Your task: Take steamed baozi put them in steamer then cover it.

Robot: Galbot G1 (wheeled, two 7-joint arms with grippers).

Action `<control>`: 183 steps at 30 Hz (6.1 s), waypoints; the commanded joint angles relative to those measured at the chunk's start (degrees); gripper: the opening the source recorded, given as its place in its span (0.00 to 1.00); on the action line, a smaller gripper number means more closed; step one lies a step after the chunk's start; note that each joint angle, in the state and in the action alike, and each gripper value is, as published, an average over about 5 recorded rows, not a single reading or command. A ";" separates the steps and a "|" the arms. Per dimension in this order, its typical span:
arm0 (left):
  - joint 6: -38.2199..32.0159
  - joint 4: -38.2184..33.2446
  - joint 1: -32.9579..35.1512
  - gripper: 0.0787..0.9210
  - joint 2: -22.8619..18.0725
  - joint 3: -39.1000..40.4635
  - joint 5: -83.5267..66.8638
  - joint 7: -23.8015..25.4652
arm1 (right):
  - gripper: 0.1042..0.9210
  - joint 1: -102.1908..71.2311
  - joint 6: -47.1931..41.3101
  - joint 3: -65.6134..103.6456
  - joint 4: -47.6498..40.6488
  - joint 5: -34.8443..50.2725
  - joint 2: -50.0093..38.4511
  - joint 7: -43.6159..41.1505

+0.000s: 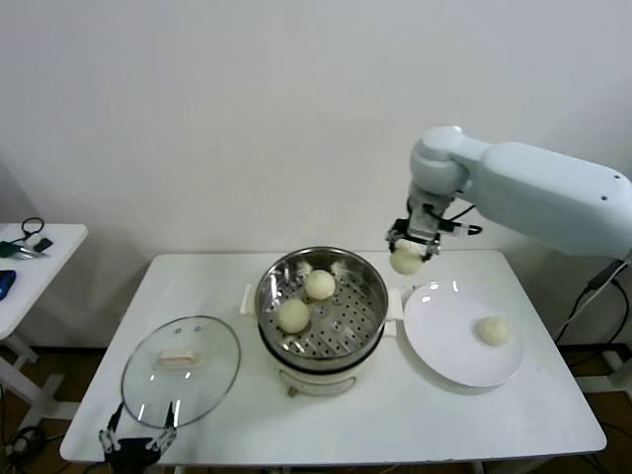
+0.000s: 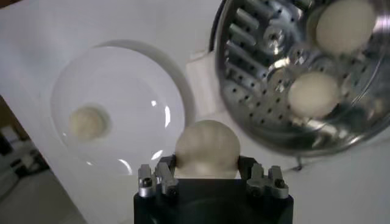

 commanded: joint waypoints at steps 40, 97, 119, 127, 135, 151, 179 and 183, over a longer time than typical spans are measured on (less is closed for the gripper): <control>0.13 1.22 -0.31 0.88 1.44 0.40 -0.03 0.09 | 0.77 -13.21 2.11 0.05 6.67 -8.79 12.26 -0.73; -0.17 0.34 0.98 0.88 1.73 0.34 -0.08 0.03 | 0.88 -39.12 -21.01 28.36 -26.35 -1.67 -22.63 7.45; 0.41 1.26 0.50 0.88 0.70 0.32 1.00 0.07 | 0.88 -41.02 -18.44 31.52 -36.60 -6.62 -11.77 7.62; 0.54 1.41 0.24 0.88 0.75 0.49 1.09 0.09 | 0.88 -41.05 -18.39 31.69 -37.65 -7.23 -11.47 7.20; 0.46 1.34 0.42 0.88 0.81 0.44 1.11 0.07 | 0.78 -40.85 -18.17 32.30 -38.21 -7.34 -11.32 6.90; 0.72 0.59 0.10 0.88 0.18 0.92 1.33 0.17 | 0.68 -22.16 -23.53 14.68 -31.48 14.78 -12.41 7.56; 0.41 1.71 -2.39 0.88 0.50 5.77 3.90 0.50 | 0.70 12.29 -41.74 -24.81 -10.18 63.14 8.98 19.58; 0.48 1.59 -2.92 0.88 0.62 5.23 3.77 0.43 | 0.70 10.53 -42.13 -26.04 -9.90 62.41 11.07 20.33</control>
